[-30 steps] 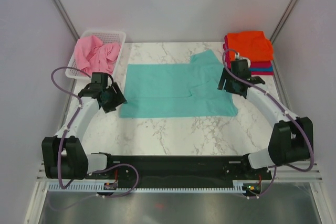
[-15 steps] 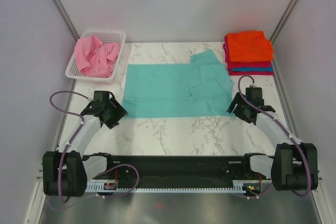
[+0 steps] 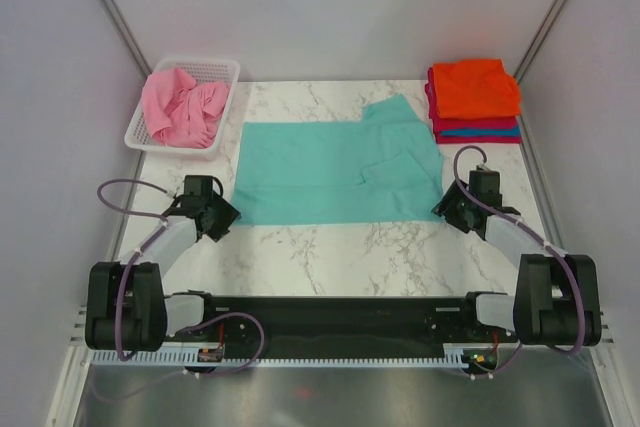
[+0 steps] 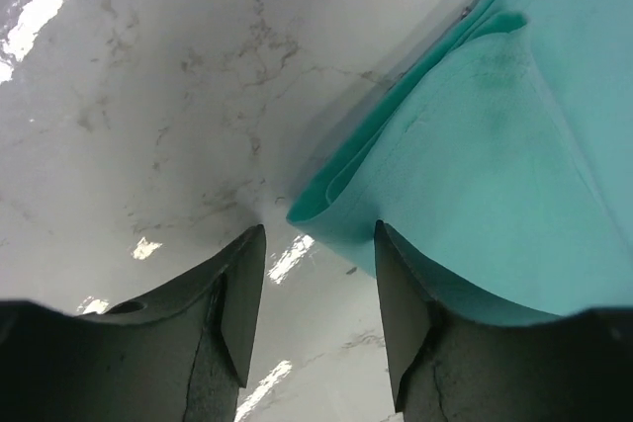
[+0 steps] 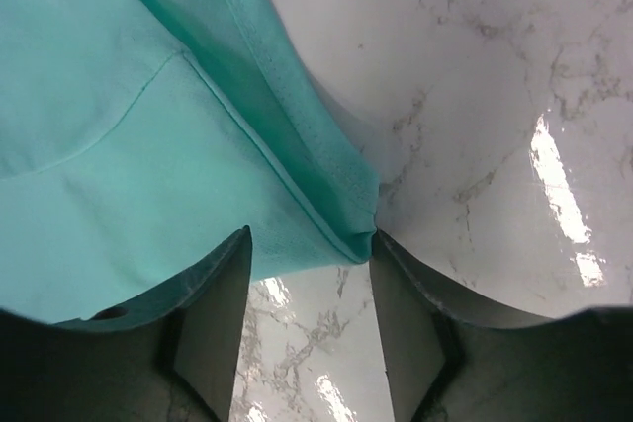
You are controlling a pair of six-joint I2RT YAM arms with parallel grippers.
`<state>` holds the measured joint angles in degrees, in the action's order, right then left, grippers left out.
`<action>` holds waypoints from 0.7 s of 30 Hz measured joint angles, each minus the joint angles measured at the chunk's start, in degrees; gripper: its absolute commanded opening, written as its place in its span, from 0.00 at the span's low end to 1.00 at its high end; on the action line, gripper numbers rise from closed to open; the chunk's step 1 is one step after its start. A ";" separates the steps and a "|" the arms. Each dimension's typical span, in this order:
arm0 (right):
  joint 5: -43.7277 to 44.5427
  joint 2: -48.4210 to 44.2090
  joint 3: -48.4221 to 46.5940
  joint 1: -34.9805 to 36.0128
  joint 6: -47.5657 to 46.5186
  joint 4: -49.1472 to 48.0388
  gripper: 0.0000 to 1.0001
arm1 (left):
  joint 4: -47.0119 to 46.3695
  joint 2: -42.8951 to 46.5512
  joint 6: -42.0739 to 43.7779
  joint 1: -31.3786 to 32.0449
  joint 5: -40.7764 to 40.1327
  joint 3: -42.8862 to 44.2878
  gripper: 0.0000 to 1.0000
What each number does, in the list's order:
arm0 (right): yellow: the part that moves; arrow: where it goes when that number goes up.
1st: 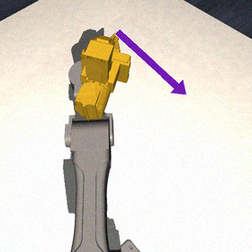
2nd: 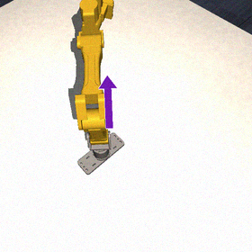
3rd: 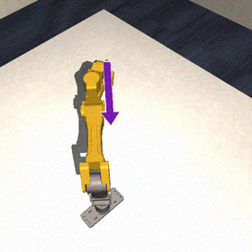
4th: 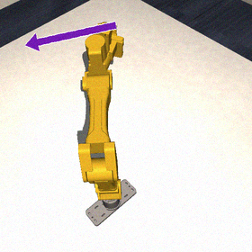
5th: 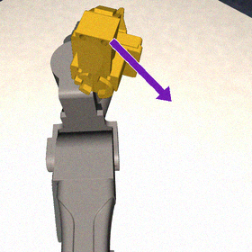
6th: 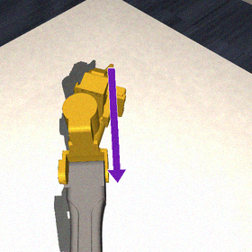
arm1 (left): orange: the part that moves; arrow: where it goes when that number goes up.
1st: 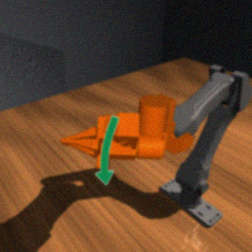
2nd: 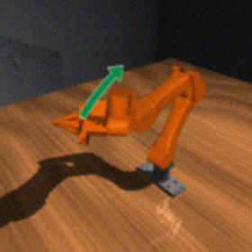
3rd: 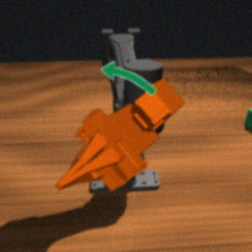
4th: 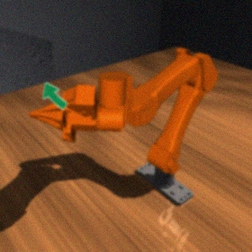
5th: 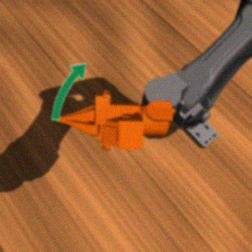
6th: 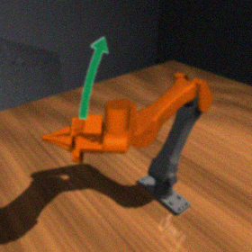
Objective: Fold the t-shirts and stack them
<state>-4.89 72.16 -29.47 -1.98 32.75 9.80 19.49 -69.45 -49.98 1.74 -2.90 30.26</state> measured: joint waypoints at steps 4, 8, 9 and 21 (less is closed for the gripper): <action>-0.26 1.03 0.39 -0.24 -0.04 -1.79 0.39 | -4.26 -2.51 -1.31 0.00 -0.02 0.02 0.27; -0.35 1.07 1.01 -0.31 -0.15 -1.66 0.13 | -5.70 -4.22 -2.10 0.00 -0.11 0.00 0.02; -0.35 1.05 1.01 -0.42 -0.22 -1.57 0.11 | -5.70 -4.20 -2.05 0.00 -0.13 0.07 0.02; 0.90 -16.06 0.44 -0.50 1.14 11.34 0.00 | 7.76 18.27 -1.84 -1.27 0.17 3.82 0.02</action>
<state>-3.99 56.10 -29.04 -2.48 33.89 21.15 27.24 -51.18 -51.81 0.47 -2.72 34.09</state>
